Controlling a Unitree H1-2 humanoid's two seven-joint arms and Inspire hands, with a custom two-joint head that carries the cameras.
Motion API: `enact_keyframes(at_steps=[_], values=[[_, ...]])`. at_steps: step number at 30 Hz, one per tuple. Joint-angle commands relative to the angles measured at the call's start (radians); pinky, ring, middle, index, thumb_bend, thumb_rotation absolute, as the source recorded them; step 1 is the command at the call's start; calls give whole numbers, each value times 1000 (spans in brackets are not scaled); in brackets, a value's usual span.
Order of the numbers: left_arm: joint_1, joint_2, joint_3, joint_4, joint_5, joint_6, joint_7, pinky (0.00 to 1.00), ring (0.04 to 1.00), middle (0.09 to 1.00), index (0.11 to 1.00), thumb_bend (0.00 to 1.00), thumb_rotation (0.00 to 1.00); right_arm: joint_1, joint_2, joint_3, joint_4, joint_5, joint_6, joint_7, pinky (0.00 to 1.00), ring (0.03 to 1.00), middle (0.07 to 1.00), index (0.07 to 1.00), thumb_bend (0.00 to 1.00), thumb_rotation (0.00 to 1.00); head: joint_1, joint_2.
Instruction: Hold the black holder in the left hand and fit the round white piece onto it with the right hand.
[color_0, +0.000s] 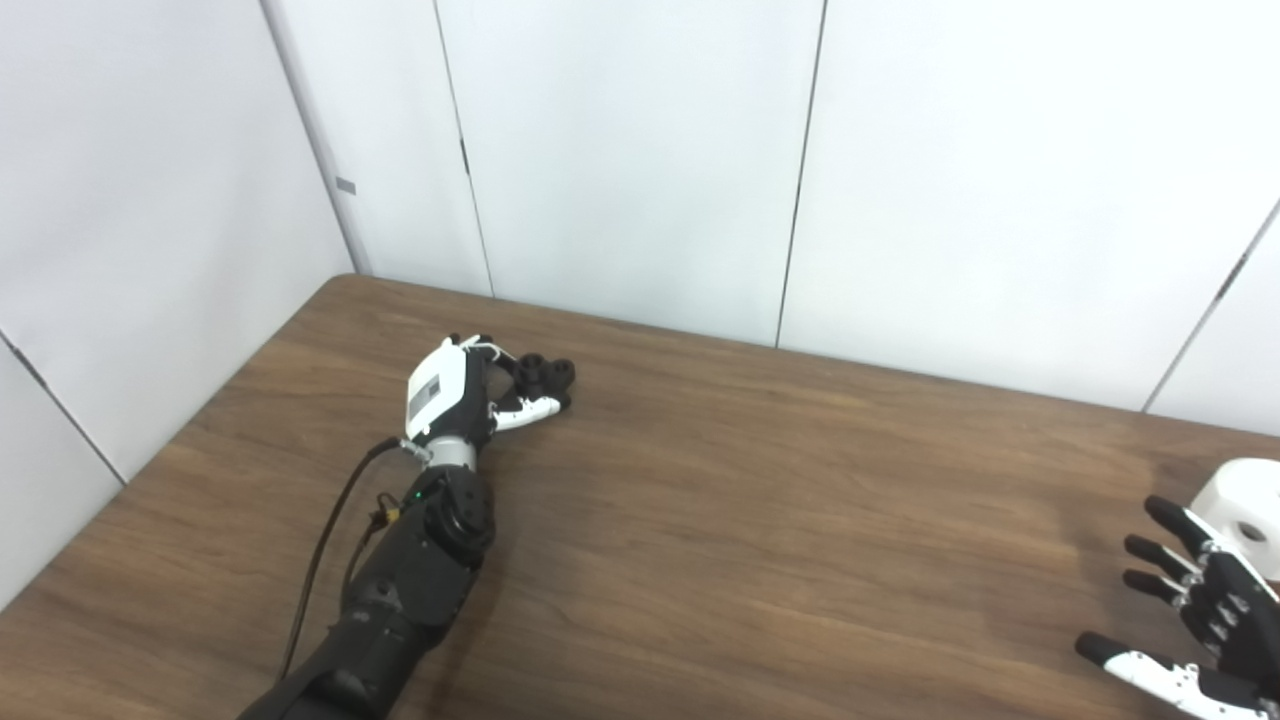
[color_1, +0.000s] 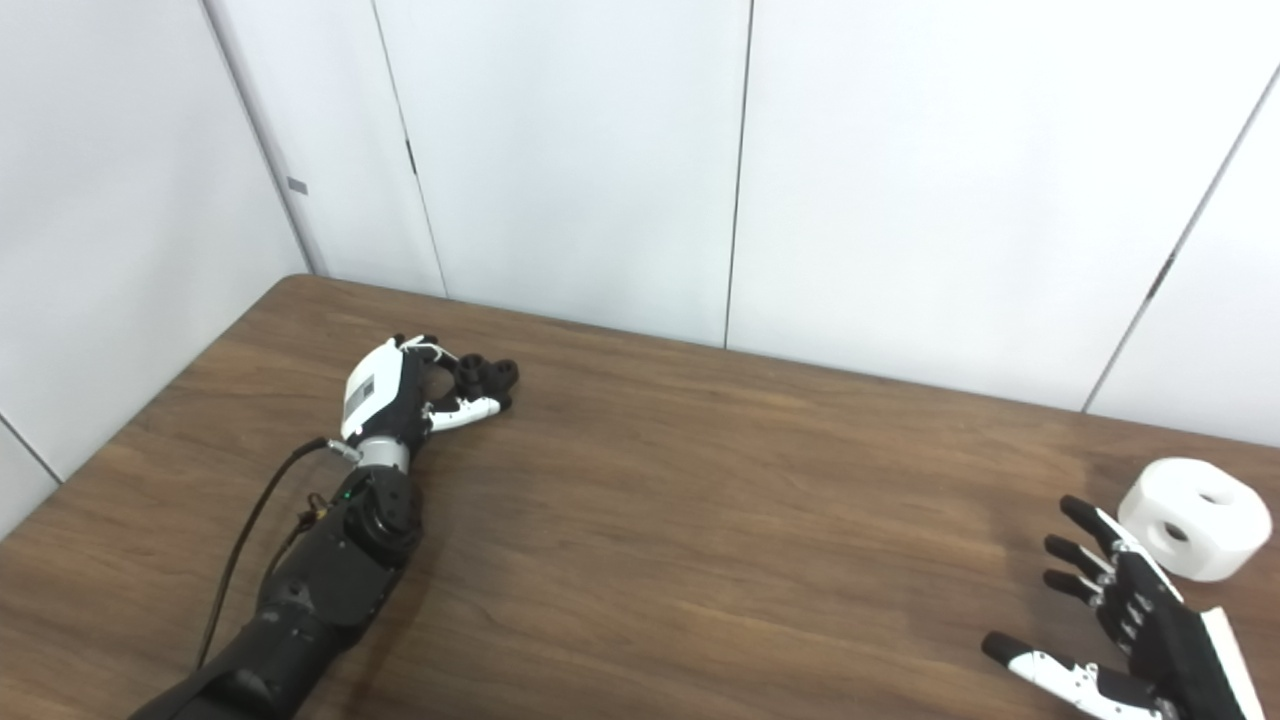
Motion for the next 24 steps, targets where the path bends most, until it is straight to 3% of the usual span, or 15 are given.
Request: enact_keyframes(at_steps=[1, 5, 15, 19, 24], values=[[-1, 15, -19, -7, 7, -1, -30, 1000, 1000, 886, 483, 524, 56, -26, -9, -10, -36, 5, -22, -1, 758, 834, 924, 856, 647, 24, -3, 1], [21, 34, -58, -43, 22, -28, -60, 1000, 1000, 892, 483, 524, 56, -29, -6, -7, -38, -10, -19, -8, 729, 830, 920, 852, 648, 26, -15, 1], [87, 43, -149, -140, -56, -244, -252, 1000, 1000, 940, 484, 525, 58, -38, 10, -11, -39, -25, 7, -20, 717, 828, 900, 827, 713, 106, -55, 6], [97, 14, -208, -162, -87, -336, -331, 1000, 1000, 959, 483, 525, 59, -40, 19, -10, -50, -53, 36, -36, 703, 812, 883, 819, 755, 163, -97, 15], [102, -23, -266, -205, -80, -351, -395, 1000, 1000, 966, 482, 525, 61, -42, 30, -6, -62, -87, 46, -45, 661, 792, 867, 814, 781, 211, -167, 35]])
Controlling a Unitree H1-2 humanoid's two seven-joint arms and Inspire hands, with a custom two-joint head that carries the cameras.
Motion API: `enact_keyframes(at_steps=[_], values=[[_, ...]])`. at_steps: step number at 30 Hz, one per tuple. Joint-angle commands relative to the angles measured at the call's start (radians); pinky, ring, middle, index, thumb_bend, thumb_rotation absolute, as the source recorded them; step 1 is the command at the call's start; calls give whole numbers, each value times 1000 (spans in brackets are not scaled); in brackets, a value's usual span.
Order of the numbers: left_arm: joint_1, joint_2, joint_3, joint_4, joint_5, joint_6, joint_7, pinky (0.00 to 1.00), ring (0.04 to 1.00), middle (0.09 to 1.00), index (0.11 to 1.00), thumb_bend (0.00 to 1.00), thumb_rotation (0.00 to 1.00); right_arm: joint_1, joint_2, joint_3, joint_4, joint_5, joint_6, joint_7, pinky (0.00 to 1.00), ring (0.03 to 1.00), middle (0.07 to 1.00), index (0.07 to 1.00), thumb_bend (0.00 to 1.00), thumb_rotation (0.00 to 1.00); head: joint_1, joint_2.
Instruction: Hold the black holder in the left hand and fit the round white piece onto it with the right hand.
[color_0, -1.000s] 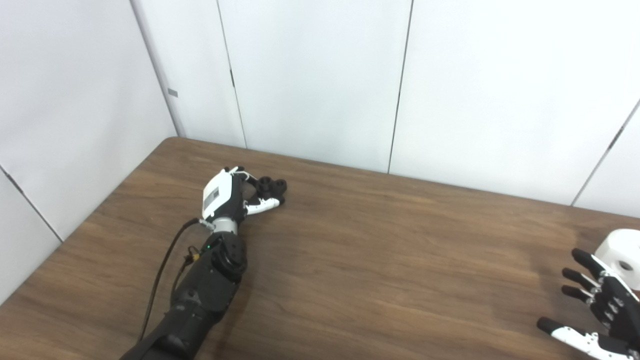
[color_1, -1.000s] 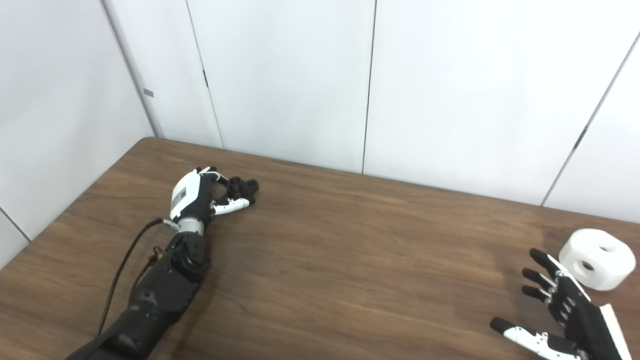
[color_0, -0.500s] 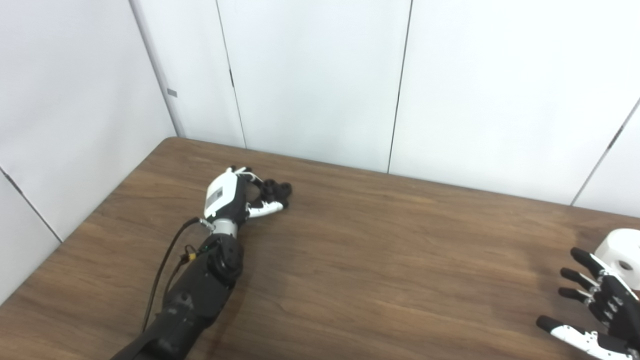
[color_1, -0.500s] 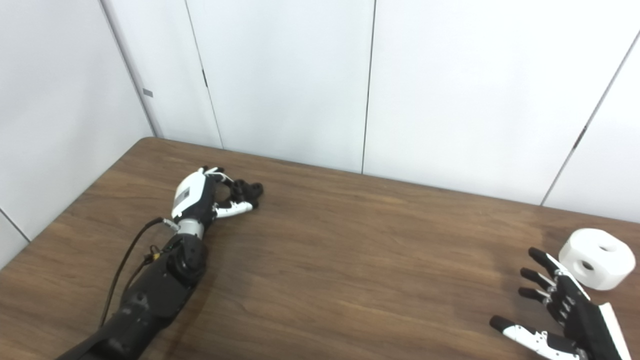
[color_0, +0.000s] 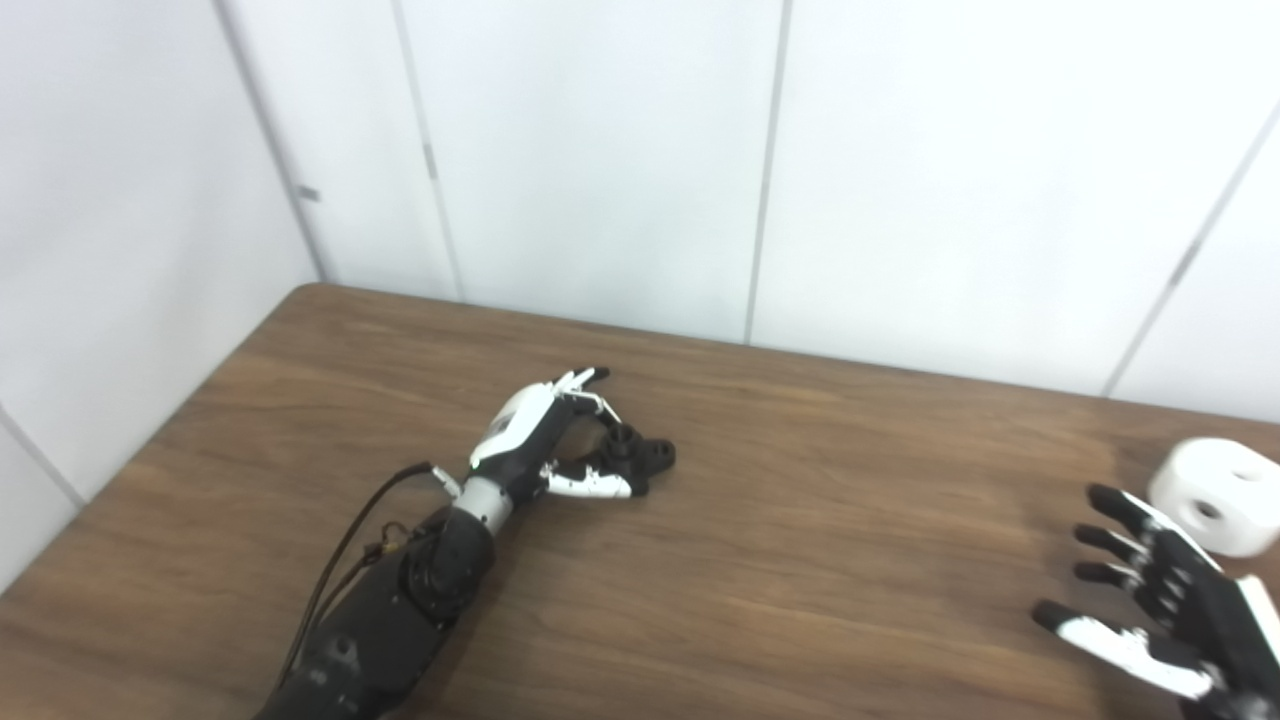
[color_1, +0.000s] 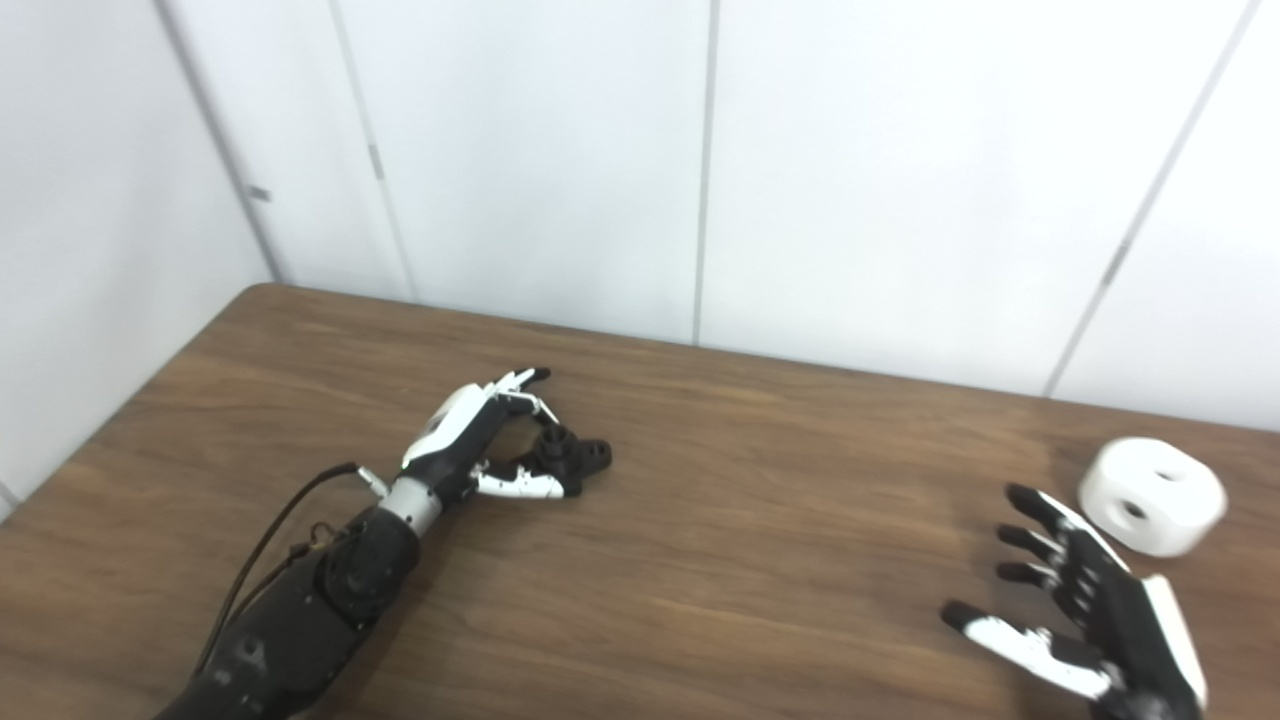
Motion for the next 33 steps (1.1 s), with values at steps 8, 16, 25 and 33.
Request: enact_keyframes(at_steps=[8, 16, 25, 33], values=[[9, -126, -134, -30, 24, -39, -145, 1000, 1000, 965, 482, 524, 59, -43, 16, 19, -53, -39, -44, -23, 635, 797, 874, 819, 755, 210, -150, 42], [0, -187, -205, 40, 58, -77, -163, 1000, 1000, 967, 482, 524, 59, -58, 46, 45, -92, -83, -7, -34, 656, 822, 903, 849, 704, 197, -231, 66], [-8, -220, -235, 114, 102, -117, -146, 1000, 1000, 965, 481, 524, 59, -66, 51, 44, -91, -89, -2, -32, 680, 820, 911, 849, 716, 211, -270, 69], [-20, -221, -252, 135, 116, -116, -161, 1000, 1000, 967, 481, 523, 58, -71, 49, 45, -108, -85, 15, -25, 694, 830, 919, 854, 707, 198, -308, 75]])
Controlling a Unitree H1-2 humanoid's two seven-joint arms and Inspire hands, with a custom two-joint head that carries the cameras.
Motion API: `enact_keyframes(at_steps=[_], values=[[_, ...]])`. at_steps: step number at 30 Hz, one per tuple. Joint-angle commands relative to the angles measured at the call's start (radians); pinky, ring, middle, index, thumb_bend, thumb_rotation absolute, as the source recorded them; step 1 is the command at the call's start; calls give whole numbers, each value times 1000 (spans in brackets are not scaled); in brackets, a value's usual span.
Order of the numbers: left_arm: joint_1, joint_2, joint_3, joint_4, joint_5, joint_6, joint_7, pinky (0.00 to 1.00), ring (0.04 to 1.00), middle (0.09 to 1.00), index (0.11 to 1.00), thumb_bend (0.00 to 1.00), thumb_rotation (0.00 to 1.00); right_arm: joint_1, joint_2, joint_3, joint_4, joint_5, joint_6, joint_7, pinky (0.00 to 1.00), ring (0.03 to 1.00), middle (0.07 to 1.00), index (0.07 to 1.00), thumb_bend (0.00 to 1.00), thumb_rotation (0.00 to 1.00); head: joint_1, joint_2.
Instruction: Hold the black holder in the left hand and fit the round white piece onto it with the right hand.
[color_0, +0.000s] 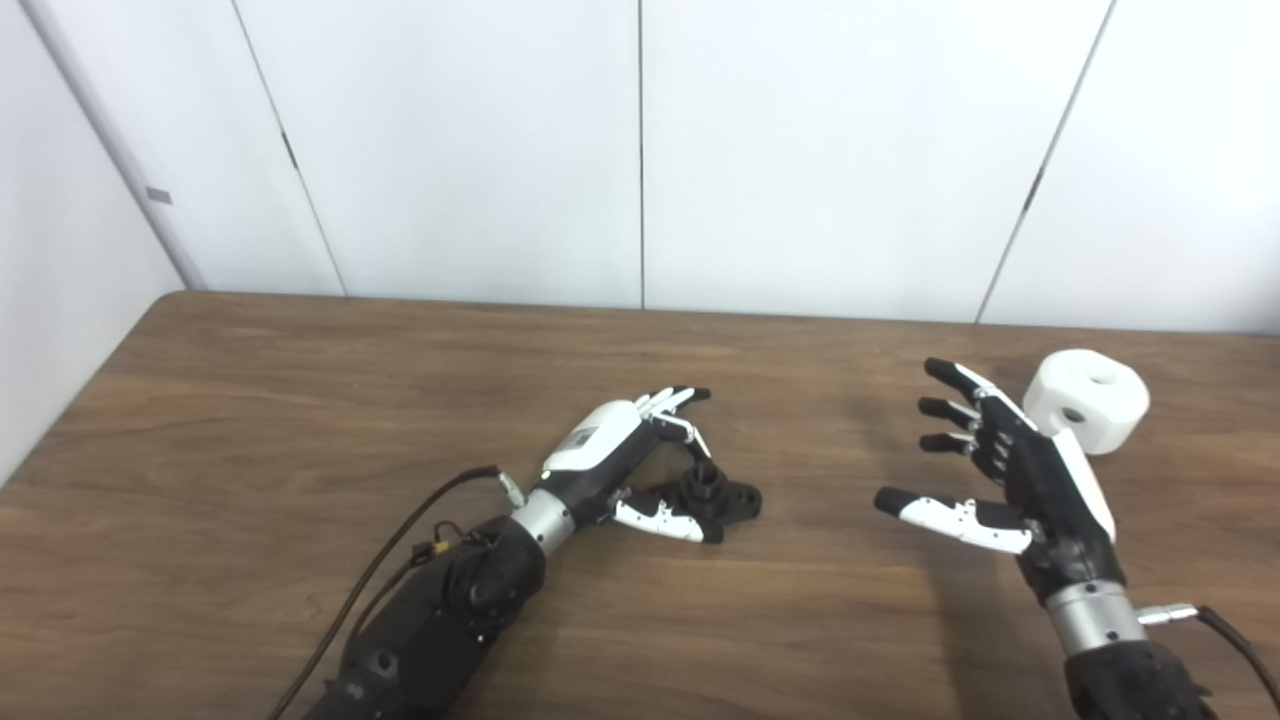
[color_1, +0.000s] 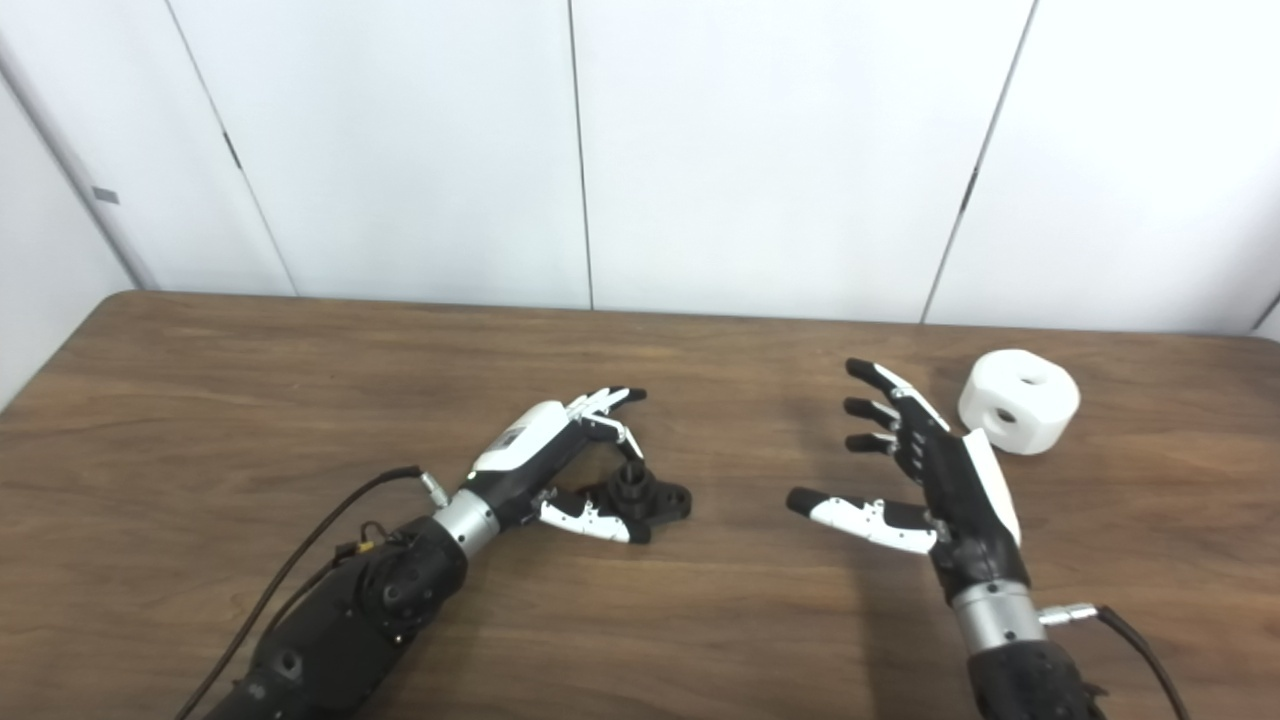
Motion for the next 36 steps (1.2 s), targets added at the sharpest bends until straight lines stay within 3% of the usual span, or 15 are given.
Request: enact_keyframes(at_steps=[1, 6, 10, 12, 14, 17, 22, 27, 31, 36], values=[[56, -54, -67, 62, 27, 13, -82, 1000, 1000, 967, 481, 523, 58, -32, -5, -5, -53, 6, 1, -3, 688, 832, 921, 855, 702, 198, -27, 4], [57, -41, -77, 61, 34, 14, -87, 1000, 1000, 957, 481, 524, 59, -34, -15, -8, -93, -1, 29, 0, 646, 828, 923, 850, 704, 191, -87, -2], [52, -30, -83, 69, 42, 15, -84, 1000, 1000, 952, 482, 524, 60, -60, -54, -2, -128, -74, 68, 2, 655, 817, 912, 848, 714, 215, -221, -35], [48, -23, -82, 77, 38, 13, -87, 1000, 1000, 955, 482, 524, 59, -91, -92, 13, -146, -186, 104, 0, 647, 803, 904, 842, 724, 213, -274, -53], [42, -11, -79, 91, 35, 3, -87, 1000, 1000, 955, 482, 524, 59, -137, -155, 41, -155, -329, 157, 25, 672, 825, 910, 851, 725, 203, -369, -96], [38, 5, -69, 122, 24, -34, -80, 1000, 1000, 953, 483, 524, 58, -213, -248, 94, -156, -547, 256, 104, 699, 858, 922, 869, 732, 210, -468, -152], [33, 19, -55, 173, 8, -91, -69, 1000, 1000, 946, 483, 524, 54, -318, -355, 148, -120, -801, 341, 225, 658, 875, 940, 865, 795, 232, -562, -216], [28, 25, -46, 214, 8, -120, -62, 1000, 1000, 944, 483, 523, 54, -405, -432, 128, -51, -950, 353, 365, 750, 959, 995, 851, 826, 258, -573, -230], [30, 27, -41, 222, 5, -121, -70, 1000, 1000, 948, 483, 523, 52, -443, -463, 103, -5, -974, 352, 442, 800, 973, 1000, 856, 835, 340, -574, -240], [40, 32, -38, 203, -5, -115, -90, 1000, 1000, 948, 483, 523, 52, -490, -527, 123, 62, -1007, 342, 550, 844, 999, 1000, 886, 883, 421, -566, -243]])
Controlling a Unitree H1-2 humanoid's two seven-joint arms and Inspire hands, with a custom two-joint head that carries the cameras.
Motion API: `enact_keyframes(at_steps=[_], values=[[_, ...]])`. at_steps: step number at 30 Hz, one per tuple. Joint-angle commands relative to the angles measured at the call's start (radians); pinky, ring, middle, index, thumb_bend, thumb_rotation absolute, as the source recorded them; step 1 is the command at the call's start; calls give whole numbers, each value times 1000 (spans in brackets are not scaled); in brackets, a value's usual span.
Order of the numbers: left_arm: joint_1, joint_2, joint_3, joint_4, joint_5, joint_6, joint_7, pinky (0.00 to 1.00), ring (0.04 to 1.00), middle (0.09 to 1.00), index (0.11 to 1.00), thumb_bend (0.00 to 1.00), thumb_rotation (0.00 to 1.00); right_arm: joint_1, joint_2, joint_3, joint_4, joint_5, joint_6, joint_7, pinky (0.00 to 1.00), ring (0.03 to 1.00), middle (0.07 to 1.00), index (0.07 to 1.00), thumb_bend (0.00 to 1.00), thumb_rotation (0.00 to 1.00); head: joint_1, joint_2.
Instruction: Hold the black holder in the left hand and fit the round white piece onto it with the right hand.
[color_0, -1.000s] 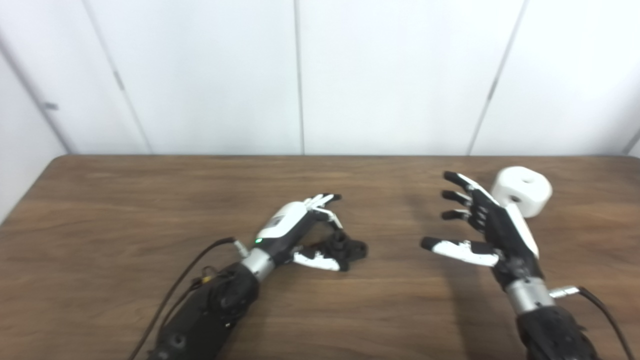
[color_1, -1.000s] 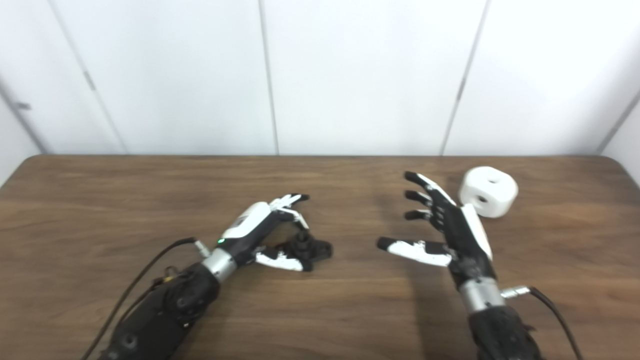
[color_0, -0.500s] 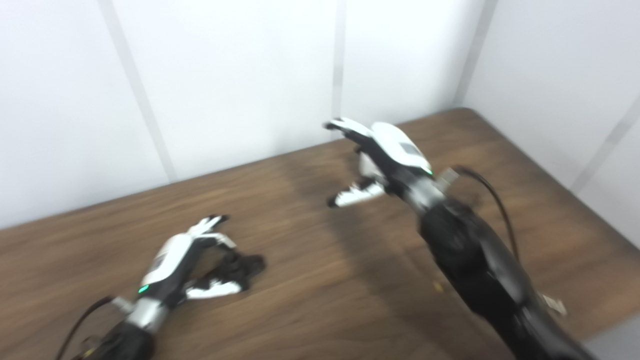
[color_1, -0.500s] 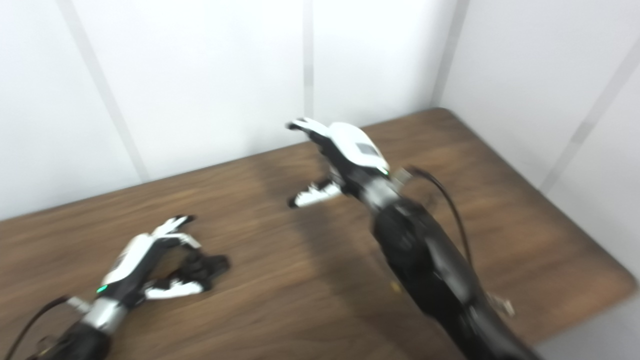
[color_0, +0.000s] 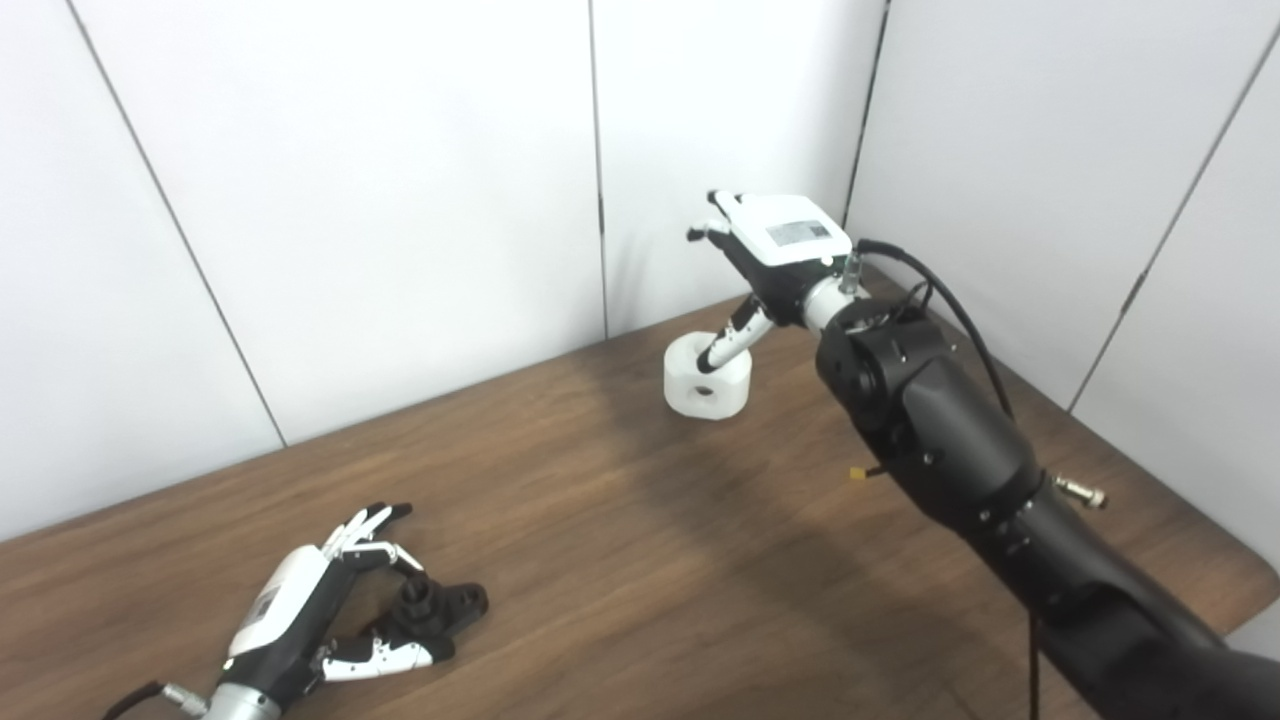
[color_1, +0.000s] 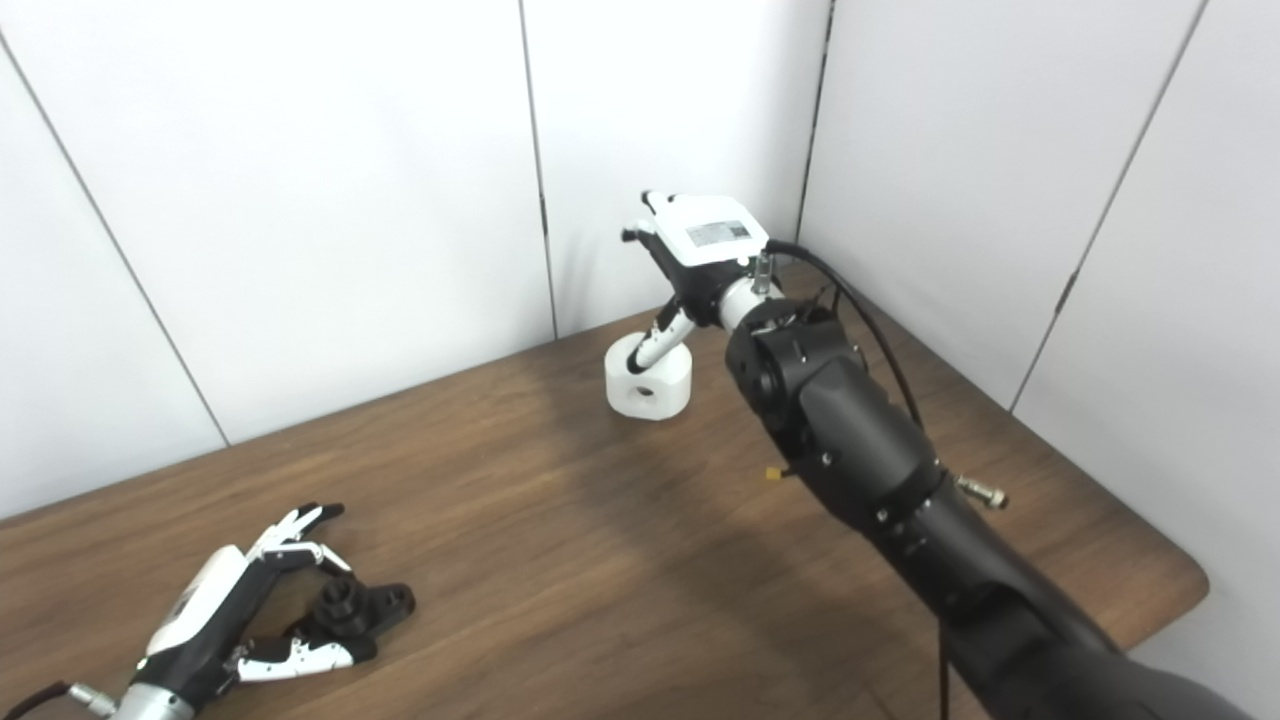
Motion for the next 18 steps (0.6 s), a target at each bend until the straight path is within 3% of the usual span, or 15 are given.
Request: enact_keyframes(at_steps=[1, 9, 18], values=[[93, 2, -31, 76, 23, 33, -62, 1000, 1000, 945, 484, 523, 53, -68, -52, -5, 11, -24, -6, 32, 849, 1000, 1000, 890, 895, 428, 2, 3], [104, 5, -25, 58, 22, 42, -66, 1000, 1000, 947, 483, 524, 54, -140, -68, 31, 86, -62, 5, 214, 899, 1000, 1000, 910, 983, 458, 8, 6], [107, 5, -21, 61, 21, 37, -68, 1000, 1000, 952, 484, 523, 53, -196, -13, 1, 140, -78, 7, 365, 923, 1000, 1000, 926, 1000, 461, 15, 11]])
